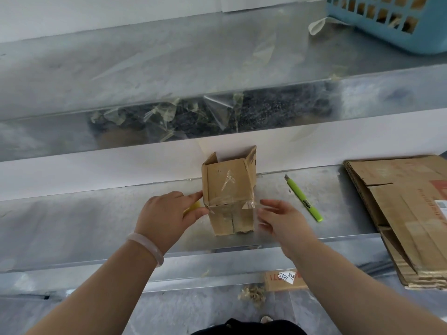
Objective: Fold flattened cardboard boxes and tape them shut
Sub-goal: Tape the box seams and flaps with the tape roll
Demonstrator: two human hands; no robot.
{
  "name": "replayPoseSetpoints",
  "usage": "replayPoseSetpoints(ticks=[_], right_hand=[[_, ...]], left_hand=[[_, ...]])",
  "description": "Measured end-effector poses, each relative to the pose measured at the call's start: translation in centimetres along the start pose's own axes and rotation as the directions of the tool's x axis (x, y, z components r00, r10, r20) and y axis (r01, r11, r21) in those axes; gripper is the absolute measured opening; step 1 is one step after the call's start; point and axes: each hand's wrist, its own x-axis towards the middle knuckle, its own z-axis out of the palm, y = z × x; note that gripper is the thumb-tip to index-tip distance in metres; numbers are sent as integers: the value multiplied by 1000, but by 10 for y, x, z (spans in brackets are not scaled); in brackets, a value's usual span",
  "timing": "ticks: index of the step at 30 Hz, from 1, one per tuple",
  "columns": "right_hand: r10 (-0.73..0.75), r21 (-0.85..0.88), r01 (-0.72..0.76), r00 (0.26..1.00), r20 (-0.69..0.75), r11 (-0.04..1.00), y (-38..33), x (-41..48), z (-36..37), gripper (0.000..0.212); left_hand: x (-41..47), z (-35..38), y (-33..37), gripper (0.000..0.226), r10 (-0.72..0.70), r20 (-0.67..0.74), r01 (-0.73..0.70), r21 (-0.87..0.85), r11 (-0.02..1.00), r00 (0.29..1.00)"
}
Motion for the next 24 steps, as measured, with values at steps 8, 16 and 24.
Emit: replayPoseSetpoints(ticks=[8, 16, 24], right_hand=[[-772, -489, 855, 426, 471, 173, -11, 16, -5, 41], [-769, -458, 821, 37, 639, -341, -20, 37, -8, 31], [-718, -488, 756, 35, 695, -436, -33, 32, -10, 39]], left_hand=[[2, -3, -2, 81, -18, 47, 19, -17, 1000, 999], [2, -1, -9, 86, -26, 81, 32, -68, 997, 996], [4, -3, -7, 80, -23, 102, 28, -46, 999, 995]])
